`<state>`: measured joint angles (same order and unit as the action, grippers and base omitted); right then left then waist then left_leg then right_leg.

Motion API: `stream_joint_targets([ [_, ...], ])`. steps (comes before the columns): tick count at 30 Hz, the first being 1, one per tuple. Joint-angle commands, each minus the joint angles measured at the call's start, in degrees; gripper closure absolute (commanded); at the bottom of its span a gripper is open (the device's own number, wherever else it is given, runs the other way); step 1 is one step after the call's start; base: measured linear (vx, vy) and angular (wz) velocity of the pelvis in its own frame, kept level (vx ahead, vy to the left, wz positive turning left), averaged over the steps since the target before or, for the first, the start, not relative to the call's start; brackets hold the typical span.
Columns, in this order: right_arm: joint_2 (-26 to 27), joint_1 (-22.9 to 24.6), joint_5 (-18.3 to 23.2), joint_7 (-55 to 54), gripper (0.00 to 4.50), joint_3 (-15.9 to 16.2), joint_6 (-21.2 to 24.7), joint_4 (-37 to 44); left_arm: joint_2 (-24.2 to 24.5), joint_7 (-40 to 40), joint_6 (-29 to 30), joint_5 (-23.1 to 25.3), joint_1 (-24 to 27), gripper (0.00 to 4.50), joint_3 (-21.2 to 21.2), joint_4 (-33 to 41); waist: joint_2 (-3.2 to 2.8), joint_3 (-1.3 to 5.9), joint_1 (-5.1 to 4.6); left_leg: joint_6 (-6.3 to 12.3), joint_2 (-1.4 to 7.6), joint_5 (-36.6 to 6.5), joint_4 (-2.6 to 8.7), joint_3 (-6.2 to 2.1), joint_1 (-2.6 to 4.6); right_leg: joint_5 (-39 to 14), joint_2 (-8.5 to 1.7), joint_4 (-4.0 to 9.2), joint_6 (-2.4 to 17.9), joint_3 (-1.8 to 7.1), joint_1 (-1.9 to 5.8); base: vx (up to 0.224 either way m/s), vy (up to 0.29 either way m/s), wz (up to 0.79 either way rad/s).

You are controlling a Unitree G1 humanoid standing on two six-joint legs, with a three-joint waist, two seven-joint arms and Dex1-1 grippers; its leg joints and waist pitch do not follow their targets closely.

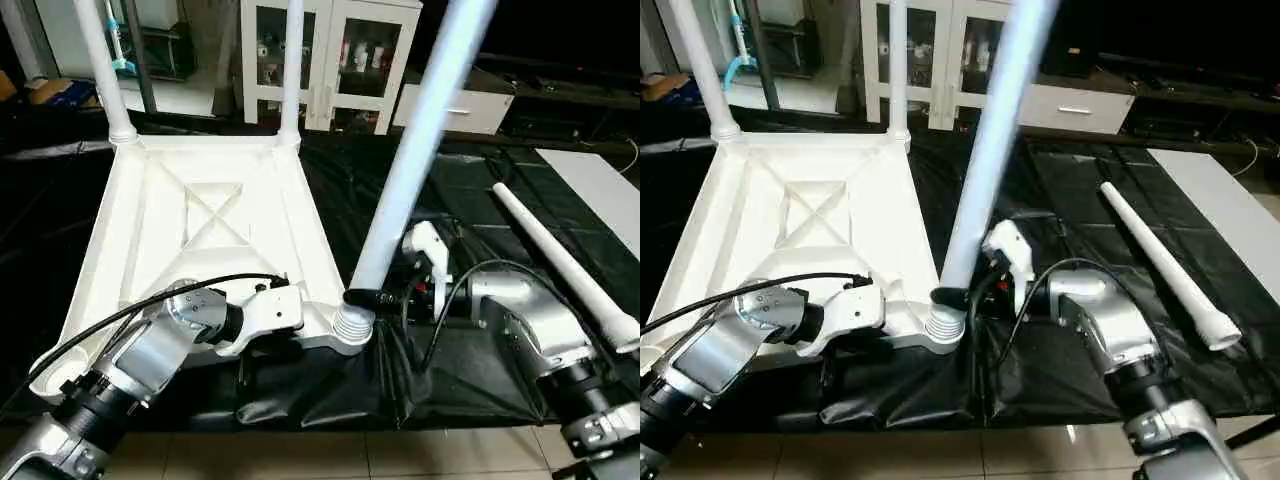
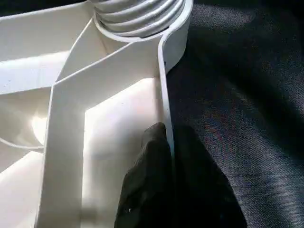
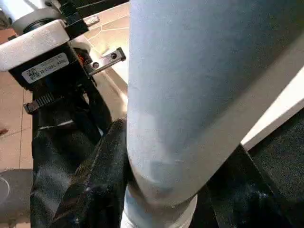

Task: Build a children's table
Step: Insert table leg to table base

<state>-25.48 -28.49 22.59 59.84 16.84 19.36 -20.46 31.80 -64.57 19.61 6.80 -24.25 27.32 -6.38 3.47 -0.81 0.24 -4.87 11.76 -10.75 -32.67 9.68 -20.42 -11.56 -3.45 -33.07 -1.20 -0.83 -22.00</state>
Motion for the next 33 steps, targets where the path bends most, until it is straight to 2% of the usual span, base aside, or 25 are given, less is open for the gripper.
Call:
stream_joint_targets([
  [1,-2.96,1.01,-7.93,-2.56,2.66,1.44,-2.03,-2.33,1.04,-3.02,-0.49,0.46,0.49,4.50,2.42,0.86,-0.93,1.03,-0.49,-2.51,1.53,-27.77,4.92,-0.68,0.62,-24.27,-2.99,4.68,7.68,1.34,-0.57,0.000,0.000,0.00],
  [5,-2.75,1.54,-9.47,-1.16,2.66,1.91,-7.41,-0.31,1.13,-3.03,-0.38,0.39,0.55,4.50,2.44,0.98,-0.82,1.26,-0.46,-2.20,1.61,-25.11,4.89,-0.47,0.37,-20.37,-2.90,4.20,8.50,1.33,-0.18,0.000,0.000,0.00],
  [7,-2.52,1.80,-9.65,-0.81,2.66,2.04,-8.49,-0.21,1.10,-3.04,-0.35,0.40,0.51,4.50,2.50,0.95,-0.79,1.42,-0.24,-1.21,1.59,-20.82,4.62,-0.03,0.16,-16.16,-2.89,3.87,9.68,1.51,0.10,0.000,0.000,0.00],
  [9,-2.00,2.04,-9.36,-0.52,2.66,2.14,-10.30,-0.59,1.05,-3.06,-0.30,0.42,0.43,4.50,2.60,0.93,-0.88,1.28,-0.23,-0.86,1.57,-20.03,4.61,0.13,0.15,-16.45,-2.85,3.91,9.97,1.46,0.09,0.000,0.000,0.00],
  [14,-1.05,3.14,-6.05,1.61,2.66,1.41,-9.65,2.23,0.98,-2.95,-0.24,0.31,0.32,4.50,2.69,0.90,-0.96,1.20,-0.26,-1.17,1.63,-20.36,4.70,-0.06,-0.04,-18.36,-2.83,3.87,9.11,1.38,0.15,0.000,0.000,0.00],
  [16,0.49,3.23,-2.13,1.09,2.66,-1.37,-7.31,3.07,0.93,-2.84,-0.19,0.32,0.27,4.50,2.70,0.84,-0.94,1.28,-0.23,-1.08,1.64,-19.92,4.64,0.04,0.24,-17.21,-2.81,3.84,9.54,1.46,0.08,0.000,0.000,0.00],
  [18,2.35,2.35,1.43,-2.11,2.66,-5.46,-4.88,1.99,0.96,-2.78,-0.11,0.28,0.36,4.50,2.58,0.94,-0.80,1.39,-0.28,-0.90,1.57,-18.81,4.62,0.07,0.07,-15.56,-2.79,3.68,9.93,1.47,0.34,0.000,0.000,0.00],
  [21,3.52,0.90,3.54,-6.65,2.66,-9.08,-2.46,-0.83,1.06,-2.80,-0.12,0.30,0.46,4.50,2.50,0.96,-0.86,1.72,-0.25,-0.78,1.52,-15.47,4.39,0.18,0.00,-11.07,-2.75,3.18,11.05,1.38,0.67,0.000,0.000,0.00],
  [23,3.20,0.32,4.03,-7.18,2.66,-10.18,-1.88,-2.90,1.19,-2.88,-0.11,0.31,0.58,4.50,2.47,1.06,-0.91,1.80,-0.19,-0.59,1.44,-13.22,4.25,0.32,-0.05,-8.56,-2.76,2.87,11.58,1.32,0.90,0.000,0.000,0.00],
  [24,2.53,0.39,3.11,-6.60,2.66,-9.63,-2.33,-3.49,1.22,-2.91,-0.14,0.32,0.58,4.50,2.45,1.03,-0.97,1.80,-0.16,-0.79,1.45,-12.44,4.18,0.34,0.00,-7.99,-2.74,2.79,11.78,1.31,0.83,0.000,0.000,0.00],
  [25,2.03,0.57,1.85,-5.80,2.66,-9.04,-3.05,-3.74,1.20,-2.95,-0.18,0.33,0.51,4.50,2.45,0.92,-1.07,1.93,0.13,-0.70,1.44,-11.70,3.88,0.61,0.45,-6.38,-2.68,2.74,12.48,1.29,0.72,0.000,0.000,0.00],
  [28,0.88,1.35,-1.05,-3.44,2.66,-7.12,-4.13,-3.10,1.16,-3.04,-0.32,0.42,0.29,4.50,2.47,0.64,-0.89,2.11,0.48,0.55,1.21,-7.44,3.56,0.76,0.05,-0.29,-2.52,2.00,13.16,1.22,1.47,0.000,0.000,0.00],
  [30,0.27,1.74,-2.38,-1.85,2.66,-5.75,-4.20,-2.27,1.18,-3.16,-0.31,0.44,0.23,4.50,2.46,0.68,-0.89,2.10,0.52,1.30,1.22,-6.63,3.43,0.84,0.14,1.28,-2.52,1.90,13.69,1.19,1.46,0.000,0.000,0.00],
  [33,0.46,1.57,-1.48,-1.14,2.66,-5.69,-2.92,-1.47,1.16,-3.24,-0.30,0.47,0.18,4.50,2.47,0.65,-0.85,2.05,0.75,1.78,1.37,-7.60,3.44,0.93,0.26,-0.05,-2.65,1.95,14.10,1.25,1.55,0.000,0.000,0.00],
])
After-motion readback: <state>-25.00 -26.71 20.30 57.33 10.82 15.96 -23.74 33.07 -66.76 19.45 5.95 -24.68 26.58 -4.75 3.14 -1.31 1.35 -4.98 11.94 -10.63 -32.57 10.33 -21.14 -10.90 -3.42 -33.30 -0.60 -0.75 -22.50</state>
